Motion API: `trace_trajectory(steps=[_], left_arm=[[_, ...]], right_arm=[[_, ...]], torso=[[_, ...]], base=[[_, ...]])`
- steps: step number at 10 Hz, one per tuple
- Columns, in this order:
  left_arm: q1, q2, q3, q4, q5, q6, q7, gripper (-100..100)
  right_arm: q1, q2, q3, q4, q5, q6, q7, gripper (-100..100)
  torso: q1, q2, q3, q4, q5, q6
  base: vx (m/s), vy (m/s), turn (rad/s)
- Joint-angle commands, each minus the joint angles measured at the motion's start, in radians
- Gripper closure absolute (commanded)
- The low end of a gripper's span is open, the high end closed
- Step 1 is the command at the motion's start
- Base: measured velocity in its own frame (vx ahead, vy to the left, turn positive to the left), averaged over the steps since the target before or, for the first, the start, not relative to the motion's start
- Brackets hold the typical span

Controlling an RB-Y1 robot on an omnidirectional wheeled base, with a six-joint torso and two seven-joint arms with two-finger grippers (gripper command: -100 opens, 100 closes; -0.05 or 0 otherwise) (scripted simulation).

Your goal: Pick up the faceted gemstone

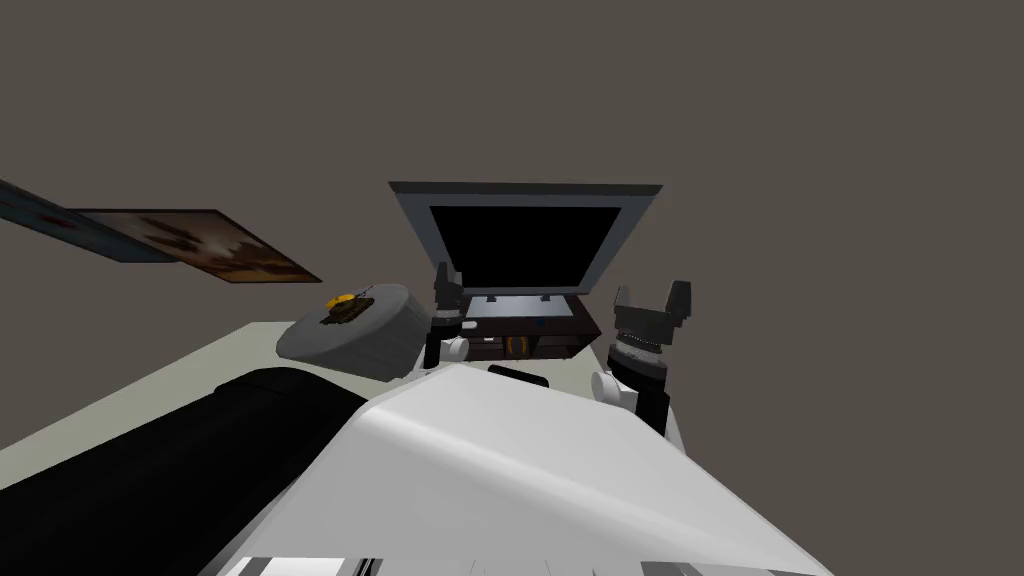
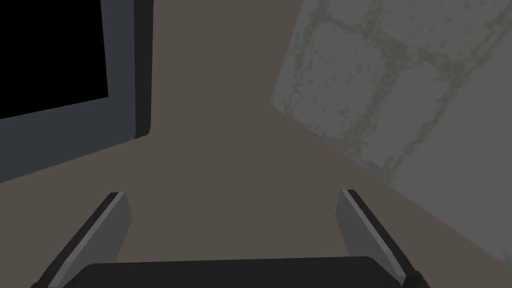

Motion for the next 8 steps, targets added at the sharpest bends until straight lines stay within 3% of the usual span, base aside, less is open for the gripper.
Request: trace_trajectory(steps=[1, 4, 8], left_arm=[[0.0, 0.0, 0.0, 0.0, 0.0, 0.0, 0.0, 0], [0.0, 0.0, 0.0, 0.0, 0.0, 0.0, 0.0, 0], [0.0, 0.0, 0.0, 0.0, 0.0, 0.0, 0.0, 0]], right_arm=[[0.001, -0.043, 0.013, 0.025, 0.005, 0.001, 0.019, -100], [0.002, -0.103, 0.044, 0.082, 0.017, 0.005, 0.063, -100], [0.002, -0.187, 0.107, 0.199, 0.045, 0.019, 0.154, -100]], torso=[[0.0, 0.0, 0.0, 0.0, 0.0, 0.0], [-0.004, 0.003, 0.002, 0.001, -0.001, 0.0], [-0.004, 0.007, 0.004, 0.001, -0.001, 0.0]], base=[[-0.021, -0.02, 0.092], [-0.052, -0.058, 0.131], [-0.096, -0.054, 0.145]])
